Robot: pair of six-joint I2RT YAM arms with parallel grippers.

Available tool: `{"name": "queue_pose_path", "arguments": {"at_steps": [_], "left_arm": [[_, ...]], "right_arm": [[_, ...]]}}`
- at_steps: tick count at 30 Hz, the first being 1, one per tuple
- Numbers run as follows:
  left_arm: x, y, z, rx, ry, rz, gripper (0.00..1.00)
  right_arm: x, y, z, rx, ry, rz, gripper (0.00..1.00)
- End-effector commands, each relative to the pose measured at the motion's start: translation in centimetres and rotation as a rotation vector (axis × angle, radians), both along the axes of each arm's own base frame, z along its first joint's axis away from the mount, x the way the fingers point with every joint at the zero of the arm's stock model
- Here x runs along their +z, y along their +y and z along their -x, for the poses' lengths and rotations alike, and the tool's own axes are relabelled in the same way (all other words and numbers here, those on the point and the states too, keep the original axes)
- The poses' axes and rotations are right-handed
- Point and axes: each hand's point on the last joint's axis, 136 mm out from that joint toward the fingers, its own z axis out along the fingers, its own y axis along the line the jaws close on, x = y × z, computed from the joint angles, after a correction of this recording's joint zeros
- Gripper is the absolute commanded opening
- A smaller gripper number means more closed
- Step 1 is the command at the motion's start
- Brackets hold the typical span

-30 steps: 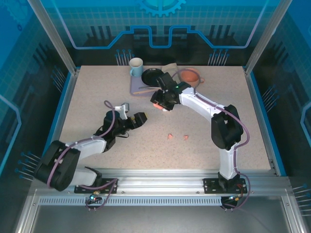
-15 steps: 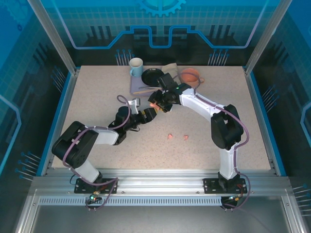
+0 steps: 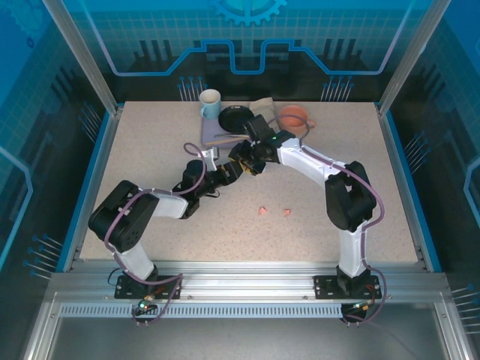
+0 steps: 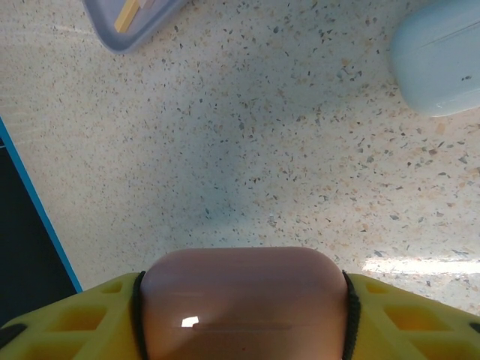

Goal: Insert wireless bluetooth earbuds into charging case

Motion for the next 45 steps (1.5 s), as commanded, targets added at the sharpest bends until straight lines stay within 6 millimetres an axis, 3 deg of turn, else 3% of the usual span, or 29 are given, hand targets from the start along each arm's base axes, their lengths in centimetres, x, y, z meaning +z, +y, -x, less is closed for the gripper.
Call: {"name": "queue_pose_path", "arguments": {"at_steps": [1, 9, 28, 38, 40, 45], "left_arm": [[1.6, -0.6, -0.7, 0.006, -0.058, 0.024, 0.52], [0.9, -0.8, -0.6, 0.010, -0.045, 0.019, 0.48], [1.5, -1.3, -1.5, 0.015, -0.056, 0.023, 0.39], [2.2, -1.1, -1.3, 0.017, -0.062, 0.028, 0.20], [2.2, -1.1, -1.2, 0.013, -0.060, 0.026, 0.16], [2.2, -1.3, -0.7, -0.007, -0.045, 0.021, 0.16]], "right_arm": [[2.1, -0.4, -0.1, -0.012, -0.026, -0.044, 0.47], [2.4, -0.3, 0.1, -0.011, -0.029, -0.056, 0.46], [2.8, -0.2, 0.3, -0.012, -0.036, -0.066, 0.44], [3.2, -0.4, 0.0, -0.025, -0.047, -0.064, 0.45], [3.5, -0.4, -0.3, -0.029, -0.055, -0.067, 0.49], [5.1, -1.6, -1.9, -0.065, -0.111, -0.090, 0.76]]}}
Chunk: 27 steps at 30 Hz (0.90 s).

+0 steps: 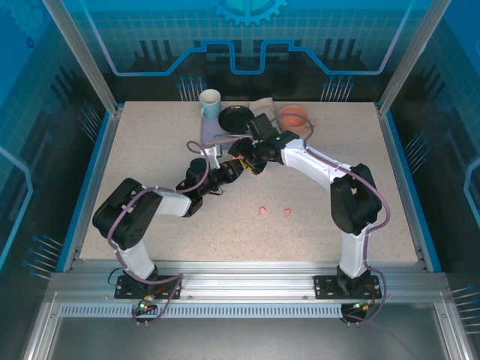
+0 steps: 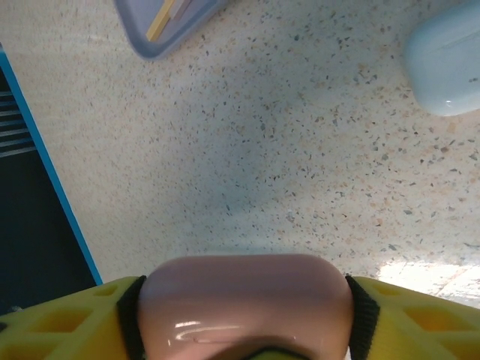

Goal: Insert wireless bluetooth earbuds into charging case

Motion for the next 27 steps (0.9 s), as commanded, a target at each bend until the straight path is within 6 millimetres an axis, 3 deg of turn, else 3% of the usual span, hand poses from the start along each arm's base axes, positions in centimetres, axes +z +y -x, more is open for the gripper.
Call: {"name": "queue_pose_path", "arguments": {"at_steps": [1, 7, 12, 17, 21, 27], "left_arm": [[1.6, -0.5, 0.2, -0.022, -0.024, 0.011, 0.16], [1.6, -1.2, 1.8, -0.126, -0.010, -0.040, 0.14], [3.3, -1.4, 3.9, -0.339, 0.001, -0.080, 0.12], [5.4, -0.9, 5.7, -0.539, 0.045, -0.045, 0.12], [6.9, -1.3, 7.0, -0.656, 0.065, -0.058, 0.11], [7.9, -1.7, 7.3, -0.720, 0.082, -0.048, 0.11]], "right_arm": [[3.9, -1.8, -2.1, -0.058, -0.093, -0.058, 0.78], [7.3, -7.0, -4.1, -0.100, -0.248, -0.099, 0.83], [8.4, -9.8, -3.2, 0.060, -0.413, -0.127, 0.82], [8.2, -10.2, 0.8, 0.318, -0.598, -0.108, 0.81], [7.5, -9.9, 3.5, 0.397, -0.653, -0.169, 0.80], [7.4, -7.8, 4.7, 0.456, -0.675, -0.236, 0.79]]}}
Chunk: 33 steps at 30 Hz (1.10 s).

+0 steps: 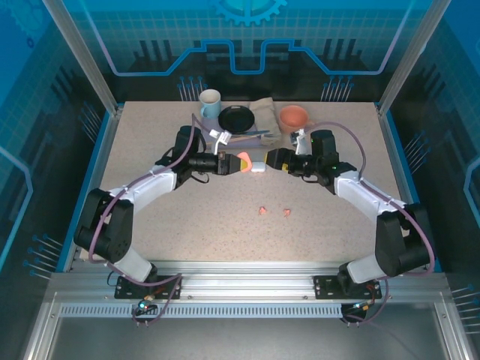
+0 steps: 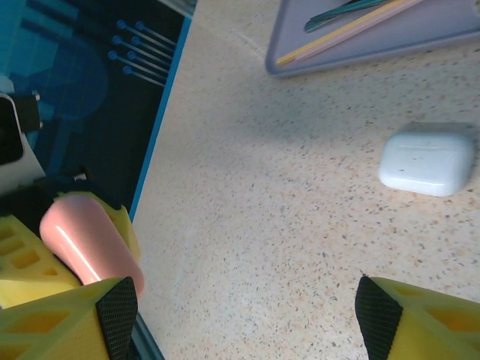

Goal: Insert wireless bluetooth earbuds into charging case

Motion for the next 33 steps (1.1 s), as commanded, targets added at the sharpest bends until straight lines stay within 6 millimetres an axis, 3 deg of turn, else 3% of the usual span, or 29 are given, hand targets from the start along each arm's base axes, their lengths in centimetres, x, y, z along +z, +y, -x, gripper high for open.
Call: {"name": "queue_pose_path", "arguments": {"at_steps": [1, 17, 27, 33], "left_arm": [[0.5, -0.3, 1.7, -0.099, 0.036, 0.010, 0.11], [0.4, -0.5, 1.6, -0.109, 0.043, 0.009, 0.09], [0.7, -0.6, 1.1, -0.108, 0.023, 0.003, 0.07], [1.2, -0.5, 0.7, -0.099, 0.007, 0.006, 0.07]], "right_arm": [[2.7, 2.2, 0.5, 0.112, -0.132, -0.053, 0.79], [1.9, 6.7, 0.7, 0.223, -0.108, -0.038, 0.74], [-0.3, 6.4, 1.4, 0.240, -0.062, 0.005, 0.70], [-2.6, 4.6, 1.6, 0.196, -0.019, 0.052, 0.67]]}}
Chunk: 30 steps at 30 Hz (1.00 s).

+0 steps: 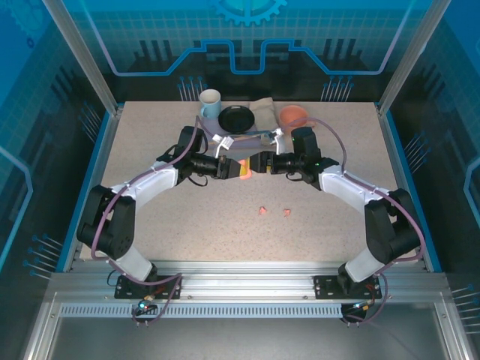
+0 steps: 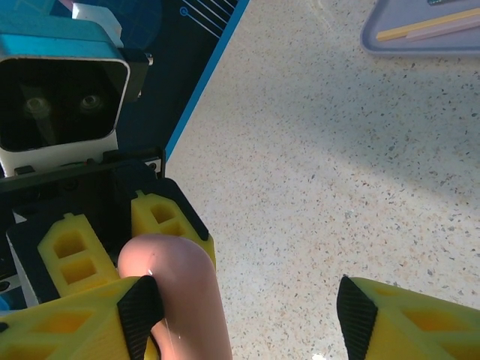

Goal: Insert wireless bluetooth earbuds into charging case

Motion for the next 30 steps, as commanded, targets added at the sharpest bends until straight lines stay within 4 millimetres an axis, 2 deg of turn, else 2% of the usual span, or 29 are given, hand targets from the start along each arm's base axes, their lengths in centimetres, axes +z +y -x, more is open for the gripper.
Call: {"name": "queue_pose_path", "arguments": {"at_steps": [1, 6, 9, 12, 17, 20, 22, 26, 30], "left_arm": [[3.0, -0.4, -0.7, -0.034, -0.103, 0.044, 0.07], [3.5, -0.3, -0.5, -0.034, -0.119, 0.047, 0.07], [3.2, -0.2, -0.5, -0.032, -0.111, 0.042, 0.07], [2.9, -0.2, -0.4, -0.032, -0.109, 0.041, 0.06], [3.0, -0.3, -0.4, -0.039, -0.110, 0.054, 0.06], [3.4, -0.4, -0.4, -0.047, -0.113, 0.063, 0.06], [3.7, -0.4, -0.5, -0.048, -0.118, 0.069, 0.06], [4.3, -0.5, -0.7, -0.048, -0.130, 0.075, 0.06], [4.5, -0.7, -0.8, -0.049, -0.131, 0.079, 0.06]], "right_arm": [[-3.2, -1.9, 0.4, -0.044, 0.072, 0.068, 0.66], [-5.1, -4.9, -1.8, -0.175, 0.139, 0.081, 0.62], [-4.4, -5.3, -2.2, -0.180, 0.137, 0.053, 0.63], [-2.9, -5.5, -1.8, -0.173, 0.114, 0.036, 0.63], [0.3, -4.6, -0.4, -0.071, 0.069, -0.073, 0.64], [1.4, -3.8, 0.4, 0.009, 0.054, -0.114, 0.63], [1.7, -3.4, 0.8, 0.045, 0.053, -0.129, 0.62], [2.1, -2.6, 1.2, 0.097, 0.050, -0.143, 0.51], [2.3, -1.8, 1.5, 0.128, 0.046, -0.142, 0.47]]}}
